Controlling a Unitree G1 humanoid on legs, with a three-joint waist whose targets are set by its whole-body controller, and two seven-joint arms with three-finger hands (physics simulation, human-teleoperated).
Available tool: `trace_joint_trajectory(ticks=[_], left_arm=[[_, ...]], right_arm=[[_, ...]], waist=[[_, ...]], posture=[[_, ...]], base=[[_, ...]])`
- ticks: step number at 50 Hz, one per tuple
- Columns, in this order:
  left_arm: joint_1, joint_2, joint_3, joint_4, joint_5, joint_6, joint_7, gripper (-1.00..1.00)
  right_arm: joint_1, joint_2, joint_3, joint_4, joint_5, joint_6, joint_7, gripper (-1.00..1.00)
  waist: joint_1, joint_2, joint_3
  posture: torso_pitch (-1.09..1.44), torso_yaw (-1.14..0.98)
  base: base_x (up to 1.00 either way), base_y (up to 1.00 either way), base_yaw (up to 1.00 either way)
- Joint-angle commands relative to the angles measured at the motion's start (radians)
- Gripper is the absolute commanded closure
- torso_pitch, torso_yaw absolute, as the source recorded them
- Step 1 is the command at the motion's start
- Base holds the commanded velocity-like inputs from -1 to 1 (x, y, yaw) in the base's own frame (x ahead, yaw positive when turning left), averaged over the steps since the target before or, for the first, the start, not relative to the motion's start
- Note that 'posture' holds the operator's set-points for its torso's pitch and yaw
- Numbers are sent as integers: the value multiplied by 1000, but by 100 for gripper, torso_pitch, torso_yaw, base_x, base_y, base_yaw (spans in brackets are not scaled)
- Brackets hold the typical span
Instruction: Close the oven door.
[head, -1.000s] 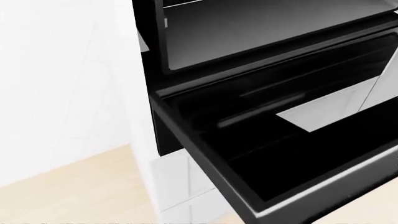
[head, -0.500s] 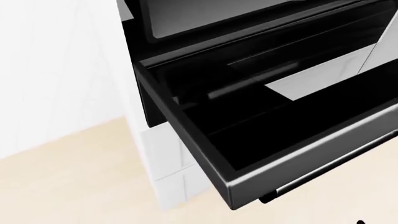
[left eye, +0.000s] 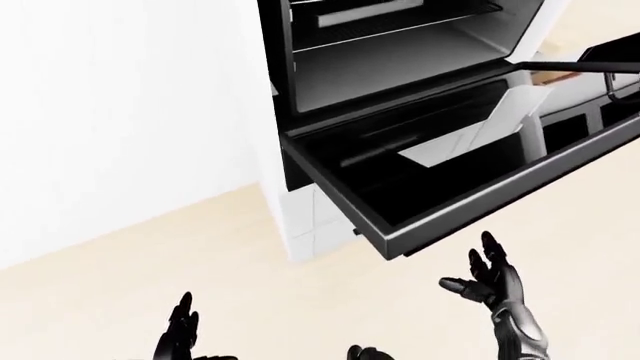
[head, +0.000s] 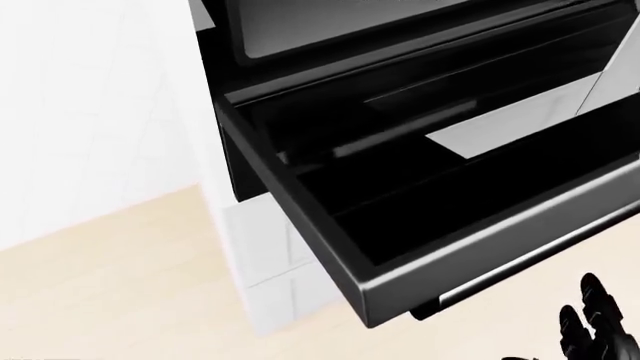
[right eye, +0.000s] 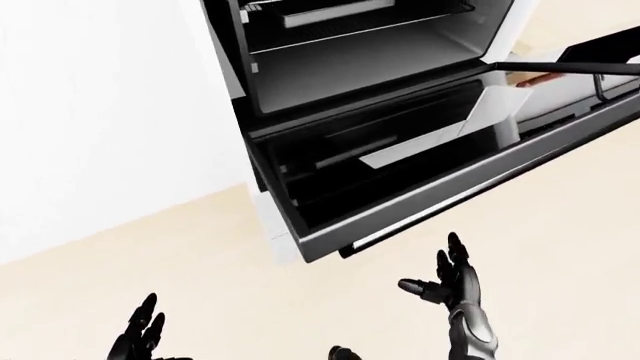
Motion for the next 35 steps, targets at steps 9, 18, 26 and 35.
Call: trace_joint_trajectory(ticks=[9,18,26,35], left_arm=[[-13,17,7,-16,-4,-27,-1,-100],[-16,16,9,-16,-3,-30,-5,-100],[-13,12,5,-18,-5,-32,-3,-100],[-16,13,7,-15,-8,-30,-7,-100]], right_arm=[[-1,-32,-3,-123,-35,64,-13,-100],[68,0,-10,-552,-94,333,-52,-100],[62,32,-22,-660,-152,435,-45,-100],[104,74,28,-902,-263,510,-49,-100]], waist=[[4,5,-17],[8,7,-16],[10,7,-17],[11,12,-12]], posture=[[15,0],[15,0],[15,0],[15,0]], base=[[0,0,0],[0,0,0],[0,0,0],[0,0,0]])
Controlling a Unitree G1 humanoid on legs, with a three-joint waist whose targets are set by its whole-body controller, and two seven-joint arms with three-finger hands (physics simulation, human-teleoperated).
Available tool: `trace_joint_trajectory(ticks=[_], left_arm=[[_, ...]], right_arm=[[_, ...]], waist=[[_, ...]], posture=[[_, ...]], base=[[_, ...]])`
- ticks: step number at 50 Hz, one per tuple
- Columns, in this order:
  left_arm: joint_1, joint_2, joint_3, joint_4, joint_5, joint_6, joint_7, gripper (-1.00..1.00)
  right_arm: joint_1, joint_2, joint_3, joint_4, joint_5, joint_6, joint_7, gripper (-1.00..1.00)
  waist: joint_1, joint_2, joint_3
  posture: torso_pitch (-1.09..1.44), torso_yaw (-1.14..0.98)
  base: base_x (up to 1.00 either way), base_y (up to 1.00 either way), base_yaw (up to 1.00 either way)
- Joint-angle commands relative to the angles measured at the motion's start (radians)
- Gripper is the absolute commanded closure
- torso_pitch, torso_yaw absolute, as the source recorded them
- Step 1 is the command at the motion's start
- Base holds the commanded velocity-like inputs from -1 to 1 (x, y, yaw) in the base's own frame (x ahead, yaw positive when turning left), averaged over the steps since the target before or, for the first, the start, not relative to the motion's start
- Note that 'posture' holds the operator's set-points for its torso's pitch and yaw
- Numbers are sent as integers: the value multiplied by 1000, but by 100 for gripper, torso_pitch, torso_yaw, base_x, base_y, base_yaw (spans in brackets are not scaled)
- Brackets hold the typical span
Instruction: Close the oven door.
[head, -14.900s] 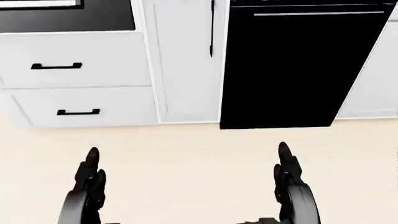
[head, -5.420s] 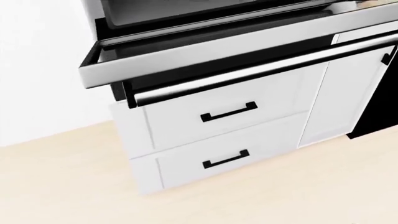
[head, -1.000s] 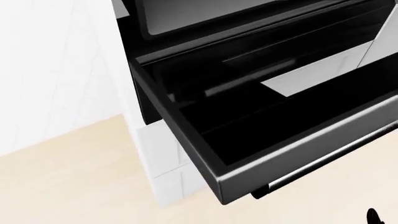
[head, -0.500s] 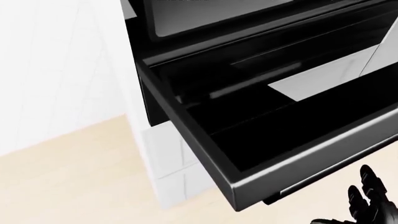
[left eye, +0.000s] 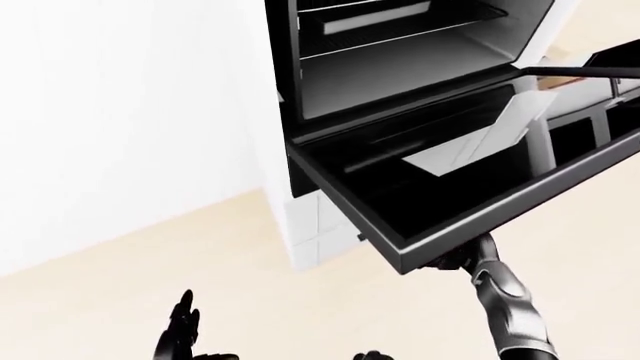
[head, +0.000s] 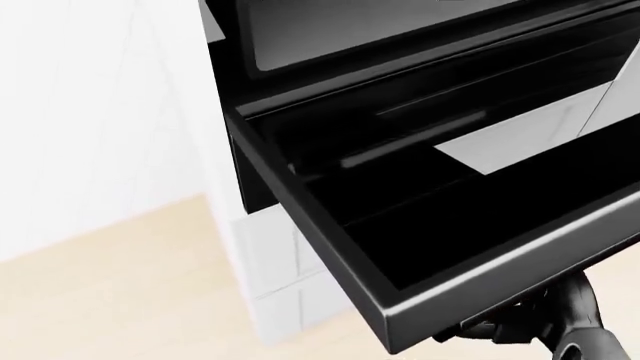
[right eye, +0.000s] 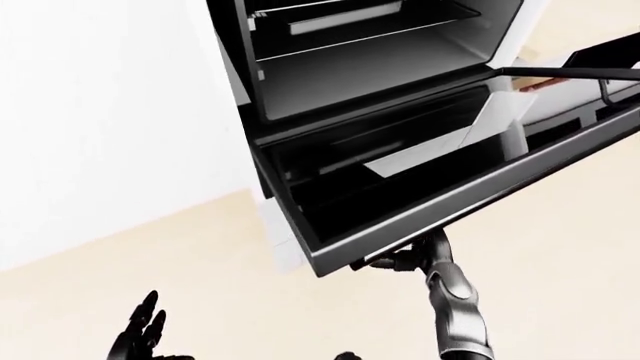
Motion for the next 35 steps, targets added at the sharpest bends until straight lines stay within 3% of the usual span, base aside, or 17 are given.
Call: trace_joint_trajectory(ticks=[1,9,18,24,35], left_arm=[[-9,15,8,-16,-6,-25,-3,-100],[-9,14,6,-20,-9,-25,-5,-100],[-11,14,7,-18,-10,-24,-7,-100],[-8,11,8,-18,-12,-27,-10,-100],[-6,8,5,-19,-15,-27,-13,-100]], right_arm=[[-14,-9,-23,-79,-25,-19,17,-100],[8,-1,-44,-273,-67,78,54,-100],[14,39,-27,-645,-49,341,85,-100],[-56,46,-9,-851,-6,533,71,-100],[-273,-4,2,-897,96,713,-4,-100]], waist=[[-1,0,-21],[0,3,-23],[0,1,-28],[1,6,-30],[0,7,-32]], posture=[[15,0],[15,0],[15,0],[15,0],[15,0]], base=[[0,0,0],[0,0,0],[0,0,0],[0,0,0],[0,0,0]])
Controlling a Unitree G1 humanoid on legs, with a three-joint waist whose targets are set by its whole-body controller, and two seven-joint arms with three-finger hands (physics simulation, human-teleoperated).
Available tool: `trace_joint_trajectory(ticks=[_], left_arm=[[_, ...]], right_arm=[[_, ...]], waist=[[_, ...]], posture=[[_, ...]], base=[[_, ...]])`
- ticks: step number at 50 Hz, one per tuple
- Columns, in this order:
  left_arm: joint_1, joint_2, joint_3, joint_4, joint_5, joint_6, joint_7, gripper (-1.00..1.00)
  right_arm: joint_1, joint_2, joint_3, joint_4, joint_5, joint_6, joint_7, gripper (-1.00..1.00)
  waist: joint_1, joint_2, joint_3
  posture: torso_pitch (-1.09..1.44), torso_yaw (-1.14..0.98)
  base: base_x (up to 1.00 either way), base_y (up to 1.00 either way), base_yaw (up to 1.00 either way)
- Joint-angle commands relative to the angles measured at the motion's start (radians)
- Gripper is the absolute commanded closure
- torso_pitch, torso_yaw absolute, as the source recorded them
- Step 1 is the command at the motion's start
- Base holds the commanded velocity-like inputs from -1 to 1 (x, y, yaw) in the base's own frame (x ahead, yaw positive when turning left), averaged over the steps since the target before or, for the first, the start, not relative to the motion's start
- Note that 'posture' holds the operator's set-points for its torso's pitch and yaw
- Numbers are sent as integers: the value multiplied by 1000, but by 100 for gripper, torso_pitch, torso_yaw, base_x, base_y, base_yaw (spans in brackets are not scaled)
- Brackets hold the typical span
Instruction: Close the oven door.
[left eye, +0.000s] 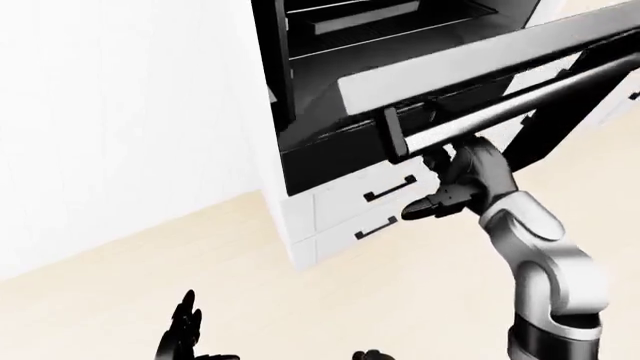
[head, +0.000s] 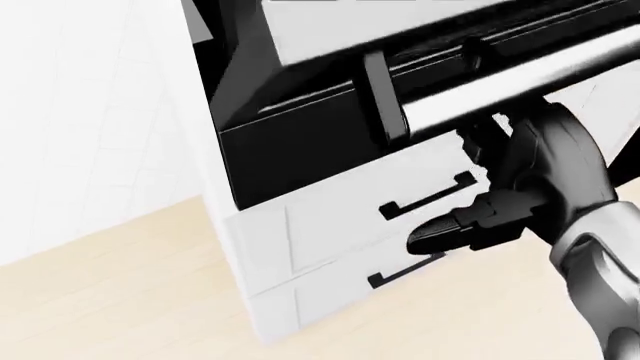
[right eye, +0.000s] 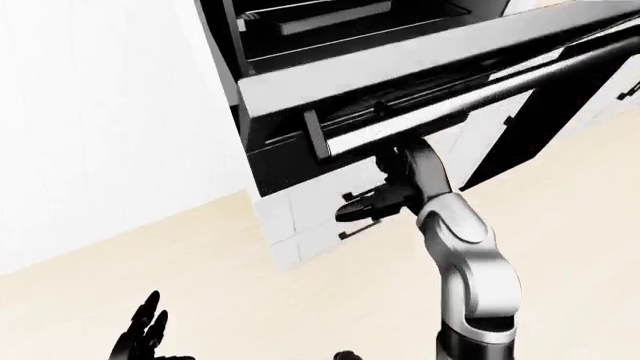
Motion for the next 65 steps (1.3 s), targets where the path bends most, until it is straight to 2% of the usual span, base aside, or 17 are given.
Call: trace_joint_trajectory(ticks=[1,5,7,13,18,32,38,44,57,65], left_arm=[[-7,15,7,-17,-8,-26,0,-100],[-9,15,8,-17,-9,-25,-2,-100],[-9,15,8,-16,-7,-25,-2,-100],[-10,15,11,-15,-4,-24,-3,-100],[-15,16,12,-17,-5,-20,-4,-100],[-11,15,8,-21,-13,-23,-5,-100],[-11,16,7,-22,-18,-23,-6,-100],[-9,15,5,-22,-22,-24,-9,-100],[-13,16,8,-17,-25,-21,-17,-100],[-16,17,14,-14,-22,-20,-19,-100]], right_arm=[[-88,-5,-4,-70,66,-12,-15,-100],[-225,-30,53,-16,61,24,-27,-100],[-271,-32,75,49,34,0,-17,-100],[-451,-27,111,235,-31,-29,21,-100],[-625,-13,135,532,-97,-147,76,-100],[-954,26,151,1270,-240,-561,141,-100],[-1043,57,155,1477,-279,-680,129,-100],[-1093,83,156,1596,-318,-748,114,-100],[-1159,151,139,1705,-360,-783,55,-100],[-1168,157,133,1704,-366,-779,56,-100]], waist=[[2,-1,-29],[2,0,-26],[-2,1,-26],[-5,5,-23],[-11,8,-21],[-14,16,-22],[-13,20,-23],[-12,22,-20],[-15,24,-17],[-13,22,-14]], posture=[[15,0],[15,0],[15,0],[15,0],[15,0],[15,0],[15,0],[15,0],[15,0],[15,0]], base=[[0,0,0],[0,0,0],[0,0,0],[0,0,0],[0,0,0],[0,0,0],[0,0,0],[0,0,0],[0,0,0],[0,0,0]])
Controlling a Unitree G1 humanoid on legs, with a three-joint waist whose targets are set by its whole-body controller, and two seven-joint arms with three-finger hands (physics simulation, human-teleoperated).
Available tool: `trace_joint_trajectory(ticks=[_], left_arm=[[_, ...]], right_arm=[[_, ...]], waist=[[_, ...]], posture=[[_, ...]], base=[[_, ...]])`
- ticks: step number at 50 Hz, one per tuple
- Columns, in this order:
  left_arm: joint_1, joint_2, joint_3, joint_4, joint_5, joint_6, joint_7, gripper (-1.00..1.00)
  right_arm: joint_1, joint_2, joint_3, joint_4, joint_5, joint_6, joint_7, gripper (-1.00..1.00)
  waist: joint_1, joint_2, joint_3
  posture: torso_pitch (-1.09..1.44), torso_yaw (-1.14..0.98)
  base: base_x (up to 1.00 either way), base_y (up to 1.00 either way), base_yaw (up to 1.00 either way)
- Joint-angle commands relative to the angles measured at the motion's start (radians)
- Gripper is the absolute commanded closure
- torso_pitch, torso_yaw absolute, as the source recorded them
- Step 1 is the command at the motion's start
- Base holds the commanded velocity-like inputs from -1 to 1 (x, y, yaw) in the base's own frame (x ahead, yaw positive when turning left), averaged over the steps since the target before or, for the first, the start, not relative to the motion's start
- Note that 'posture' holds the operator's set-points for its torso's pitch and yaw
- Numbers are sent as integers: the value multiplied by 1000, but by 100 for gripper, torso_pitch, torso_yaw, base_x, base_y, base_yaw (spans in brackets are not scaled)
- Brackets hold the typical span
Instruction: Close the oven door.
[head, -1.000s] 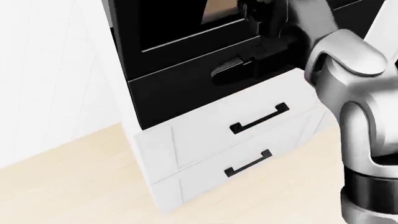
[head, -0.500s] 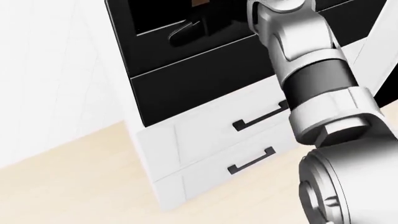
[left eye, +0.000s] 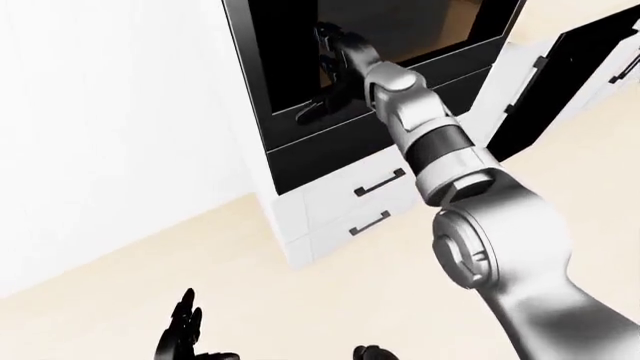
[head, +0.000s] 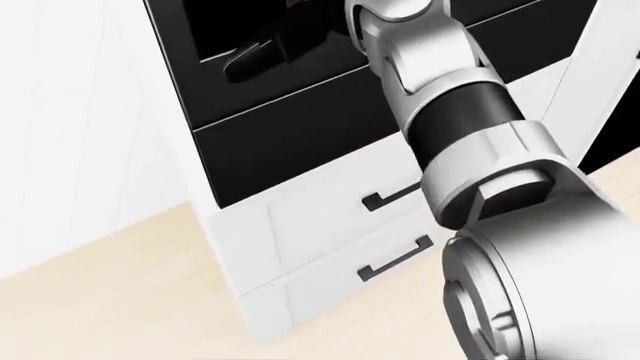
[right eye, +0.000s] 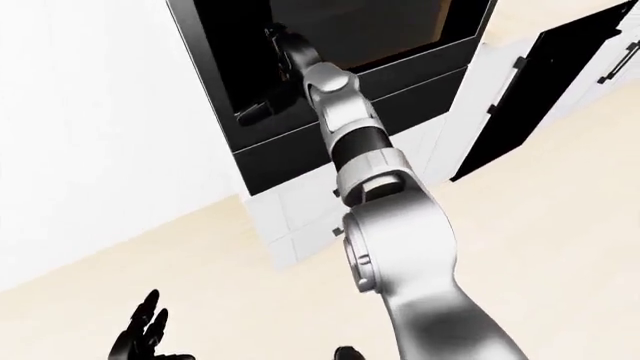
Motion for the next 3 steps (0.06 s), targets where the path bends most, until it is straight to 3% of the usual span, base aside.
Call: trace_joint_trajectory(ticks=[1,3], left_arm=[[-7,15,7,-17,-6,-25,0,-100],[-5,13,7,-18,-5,-27,1,-100]], right_arm=[[-47,-6,-3,-45,5,-34,3,-100],[-46,-5,-3,-45,4,-34,4,-100]], waist=[[2,6,-29],[3,5,-29]], posture=[[15,0],[15,0]], base=[[0,0,0],[0,0,0]])
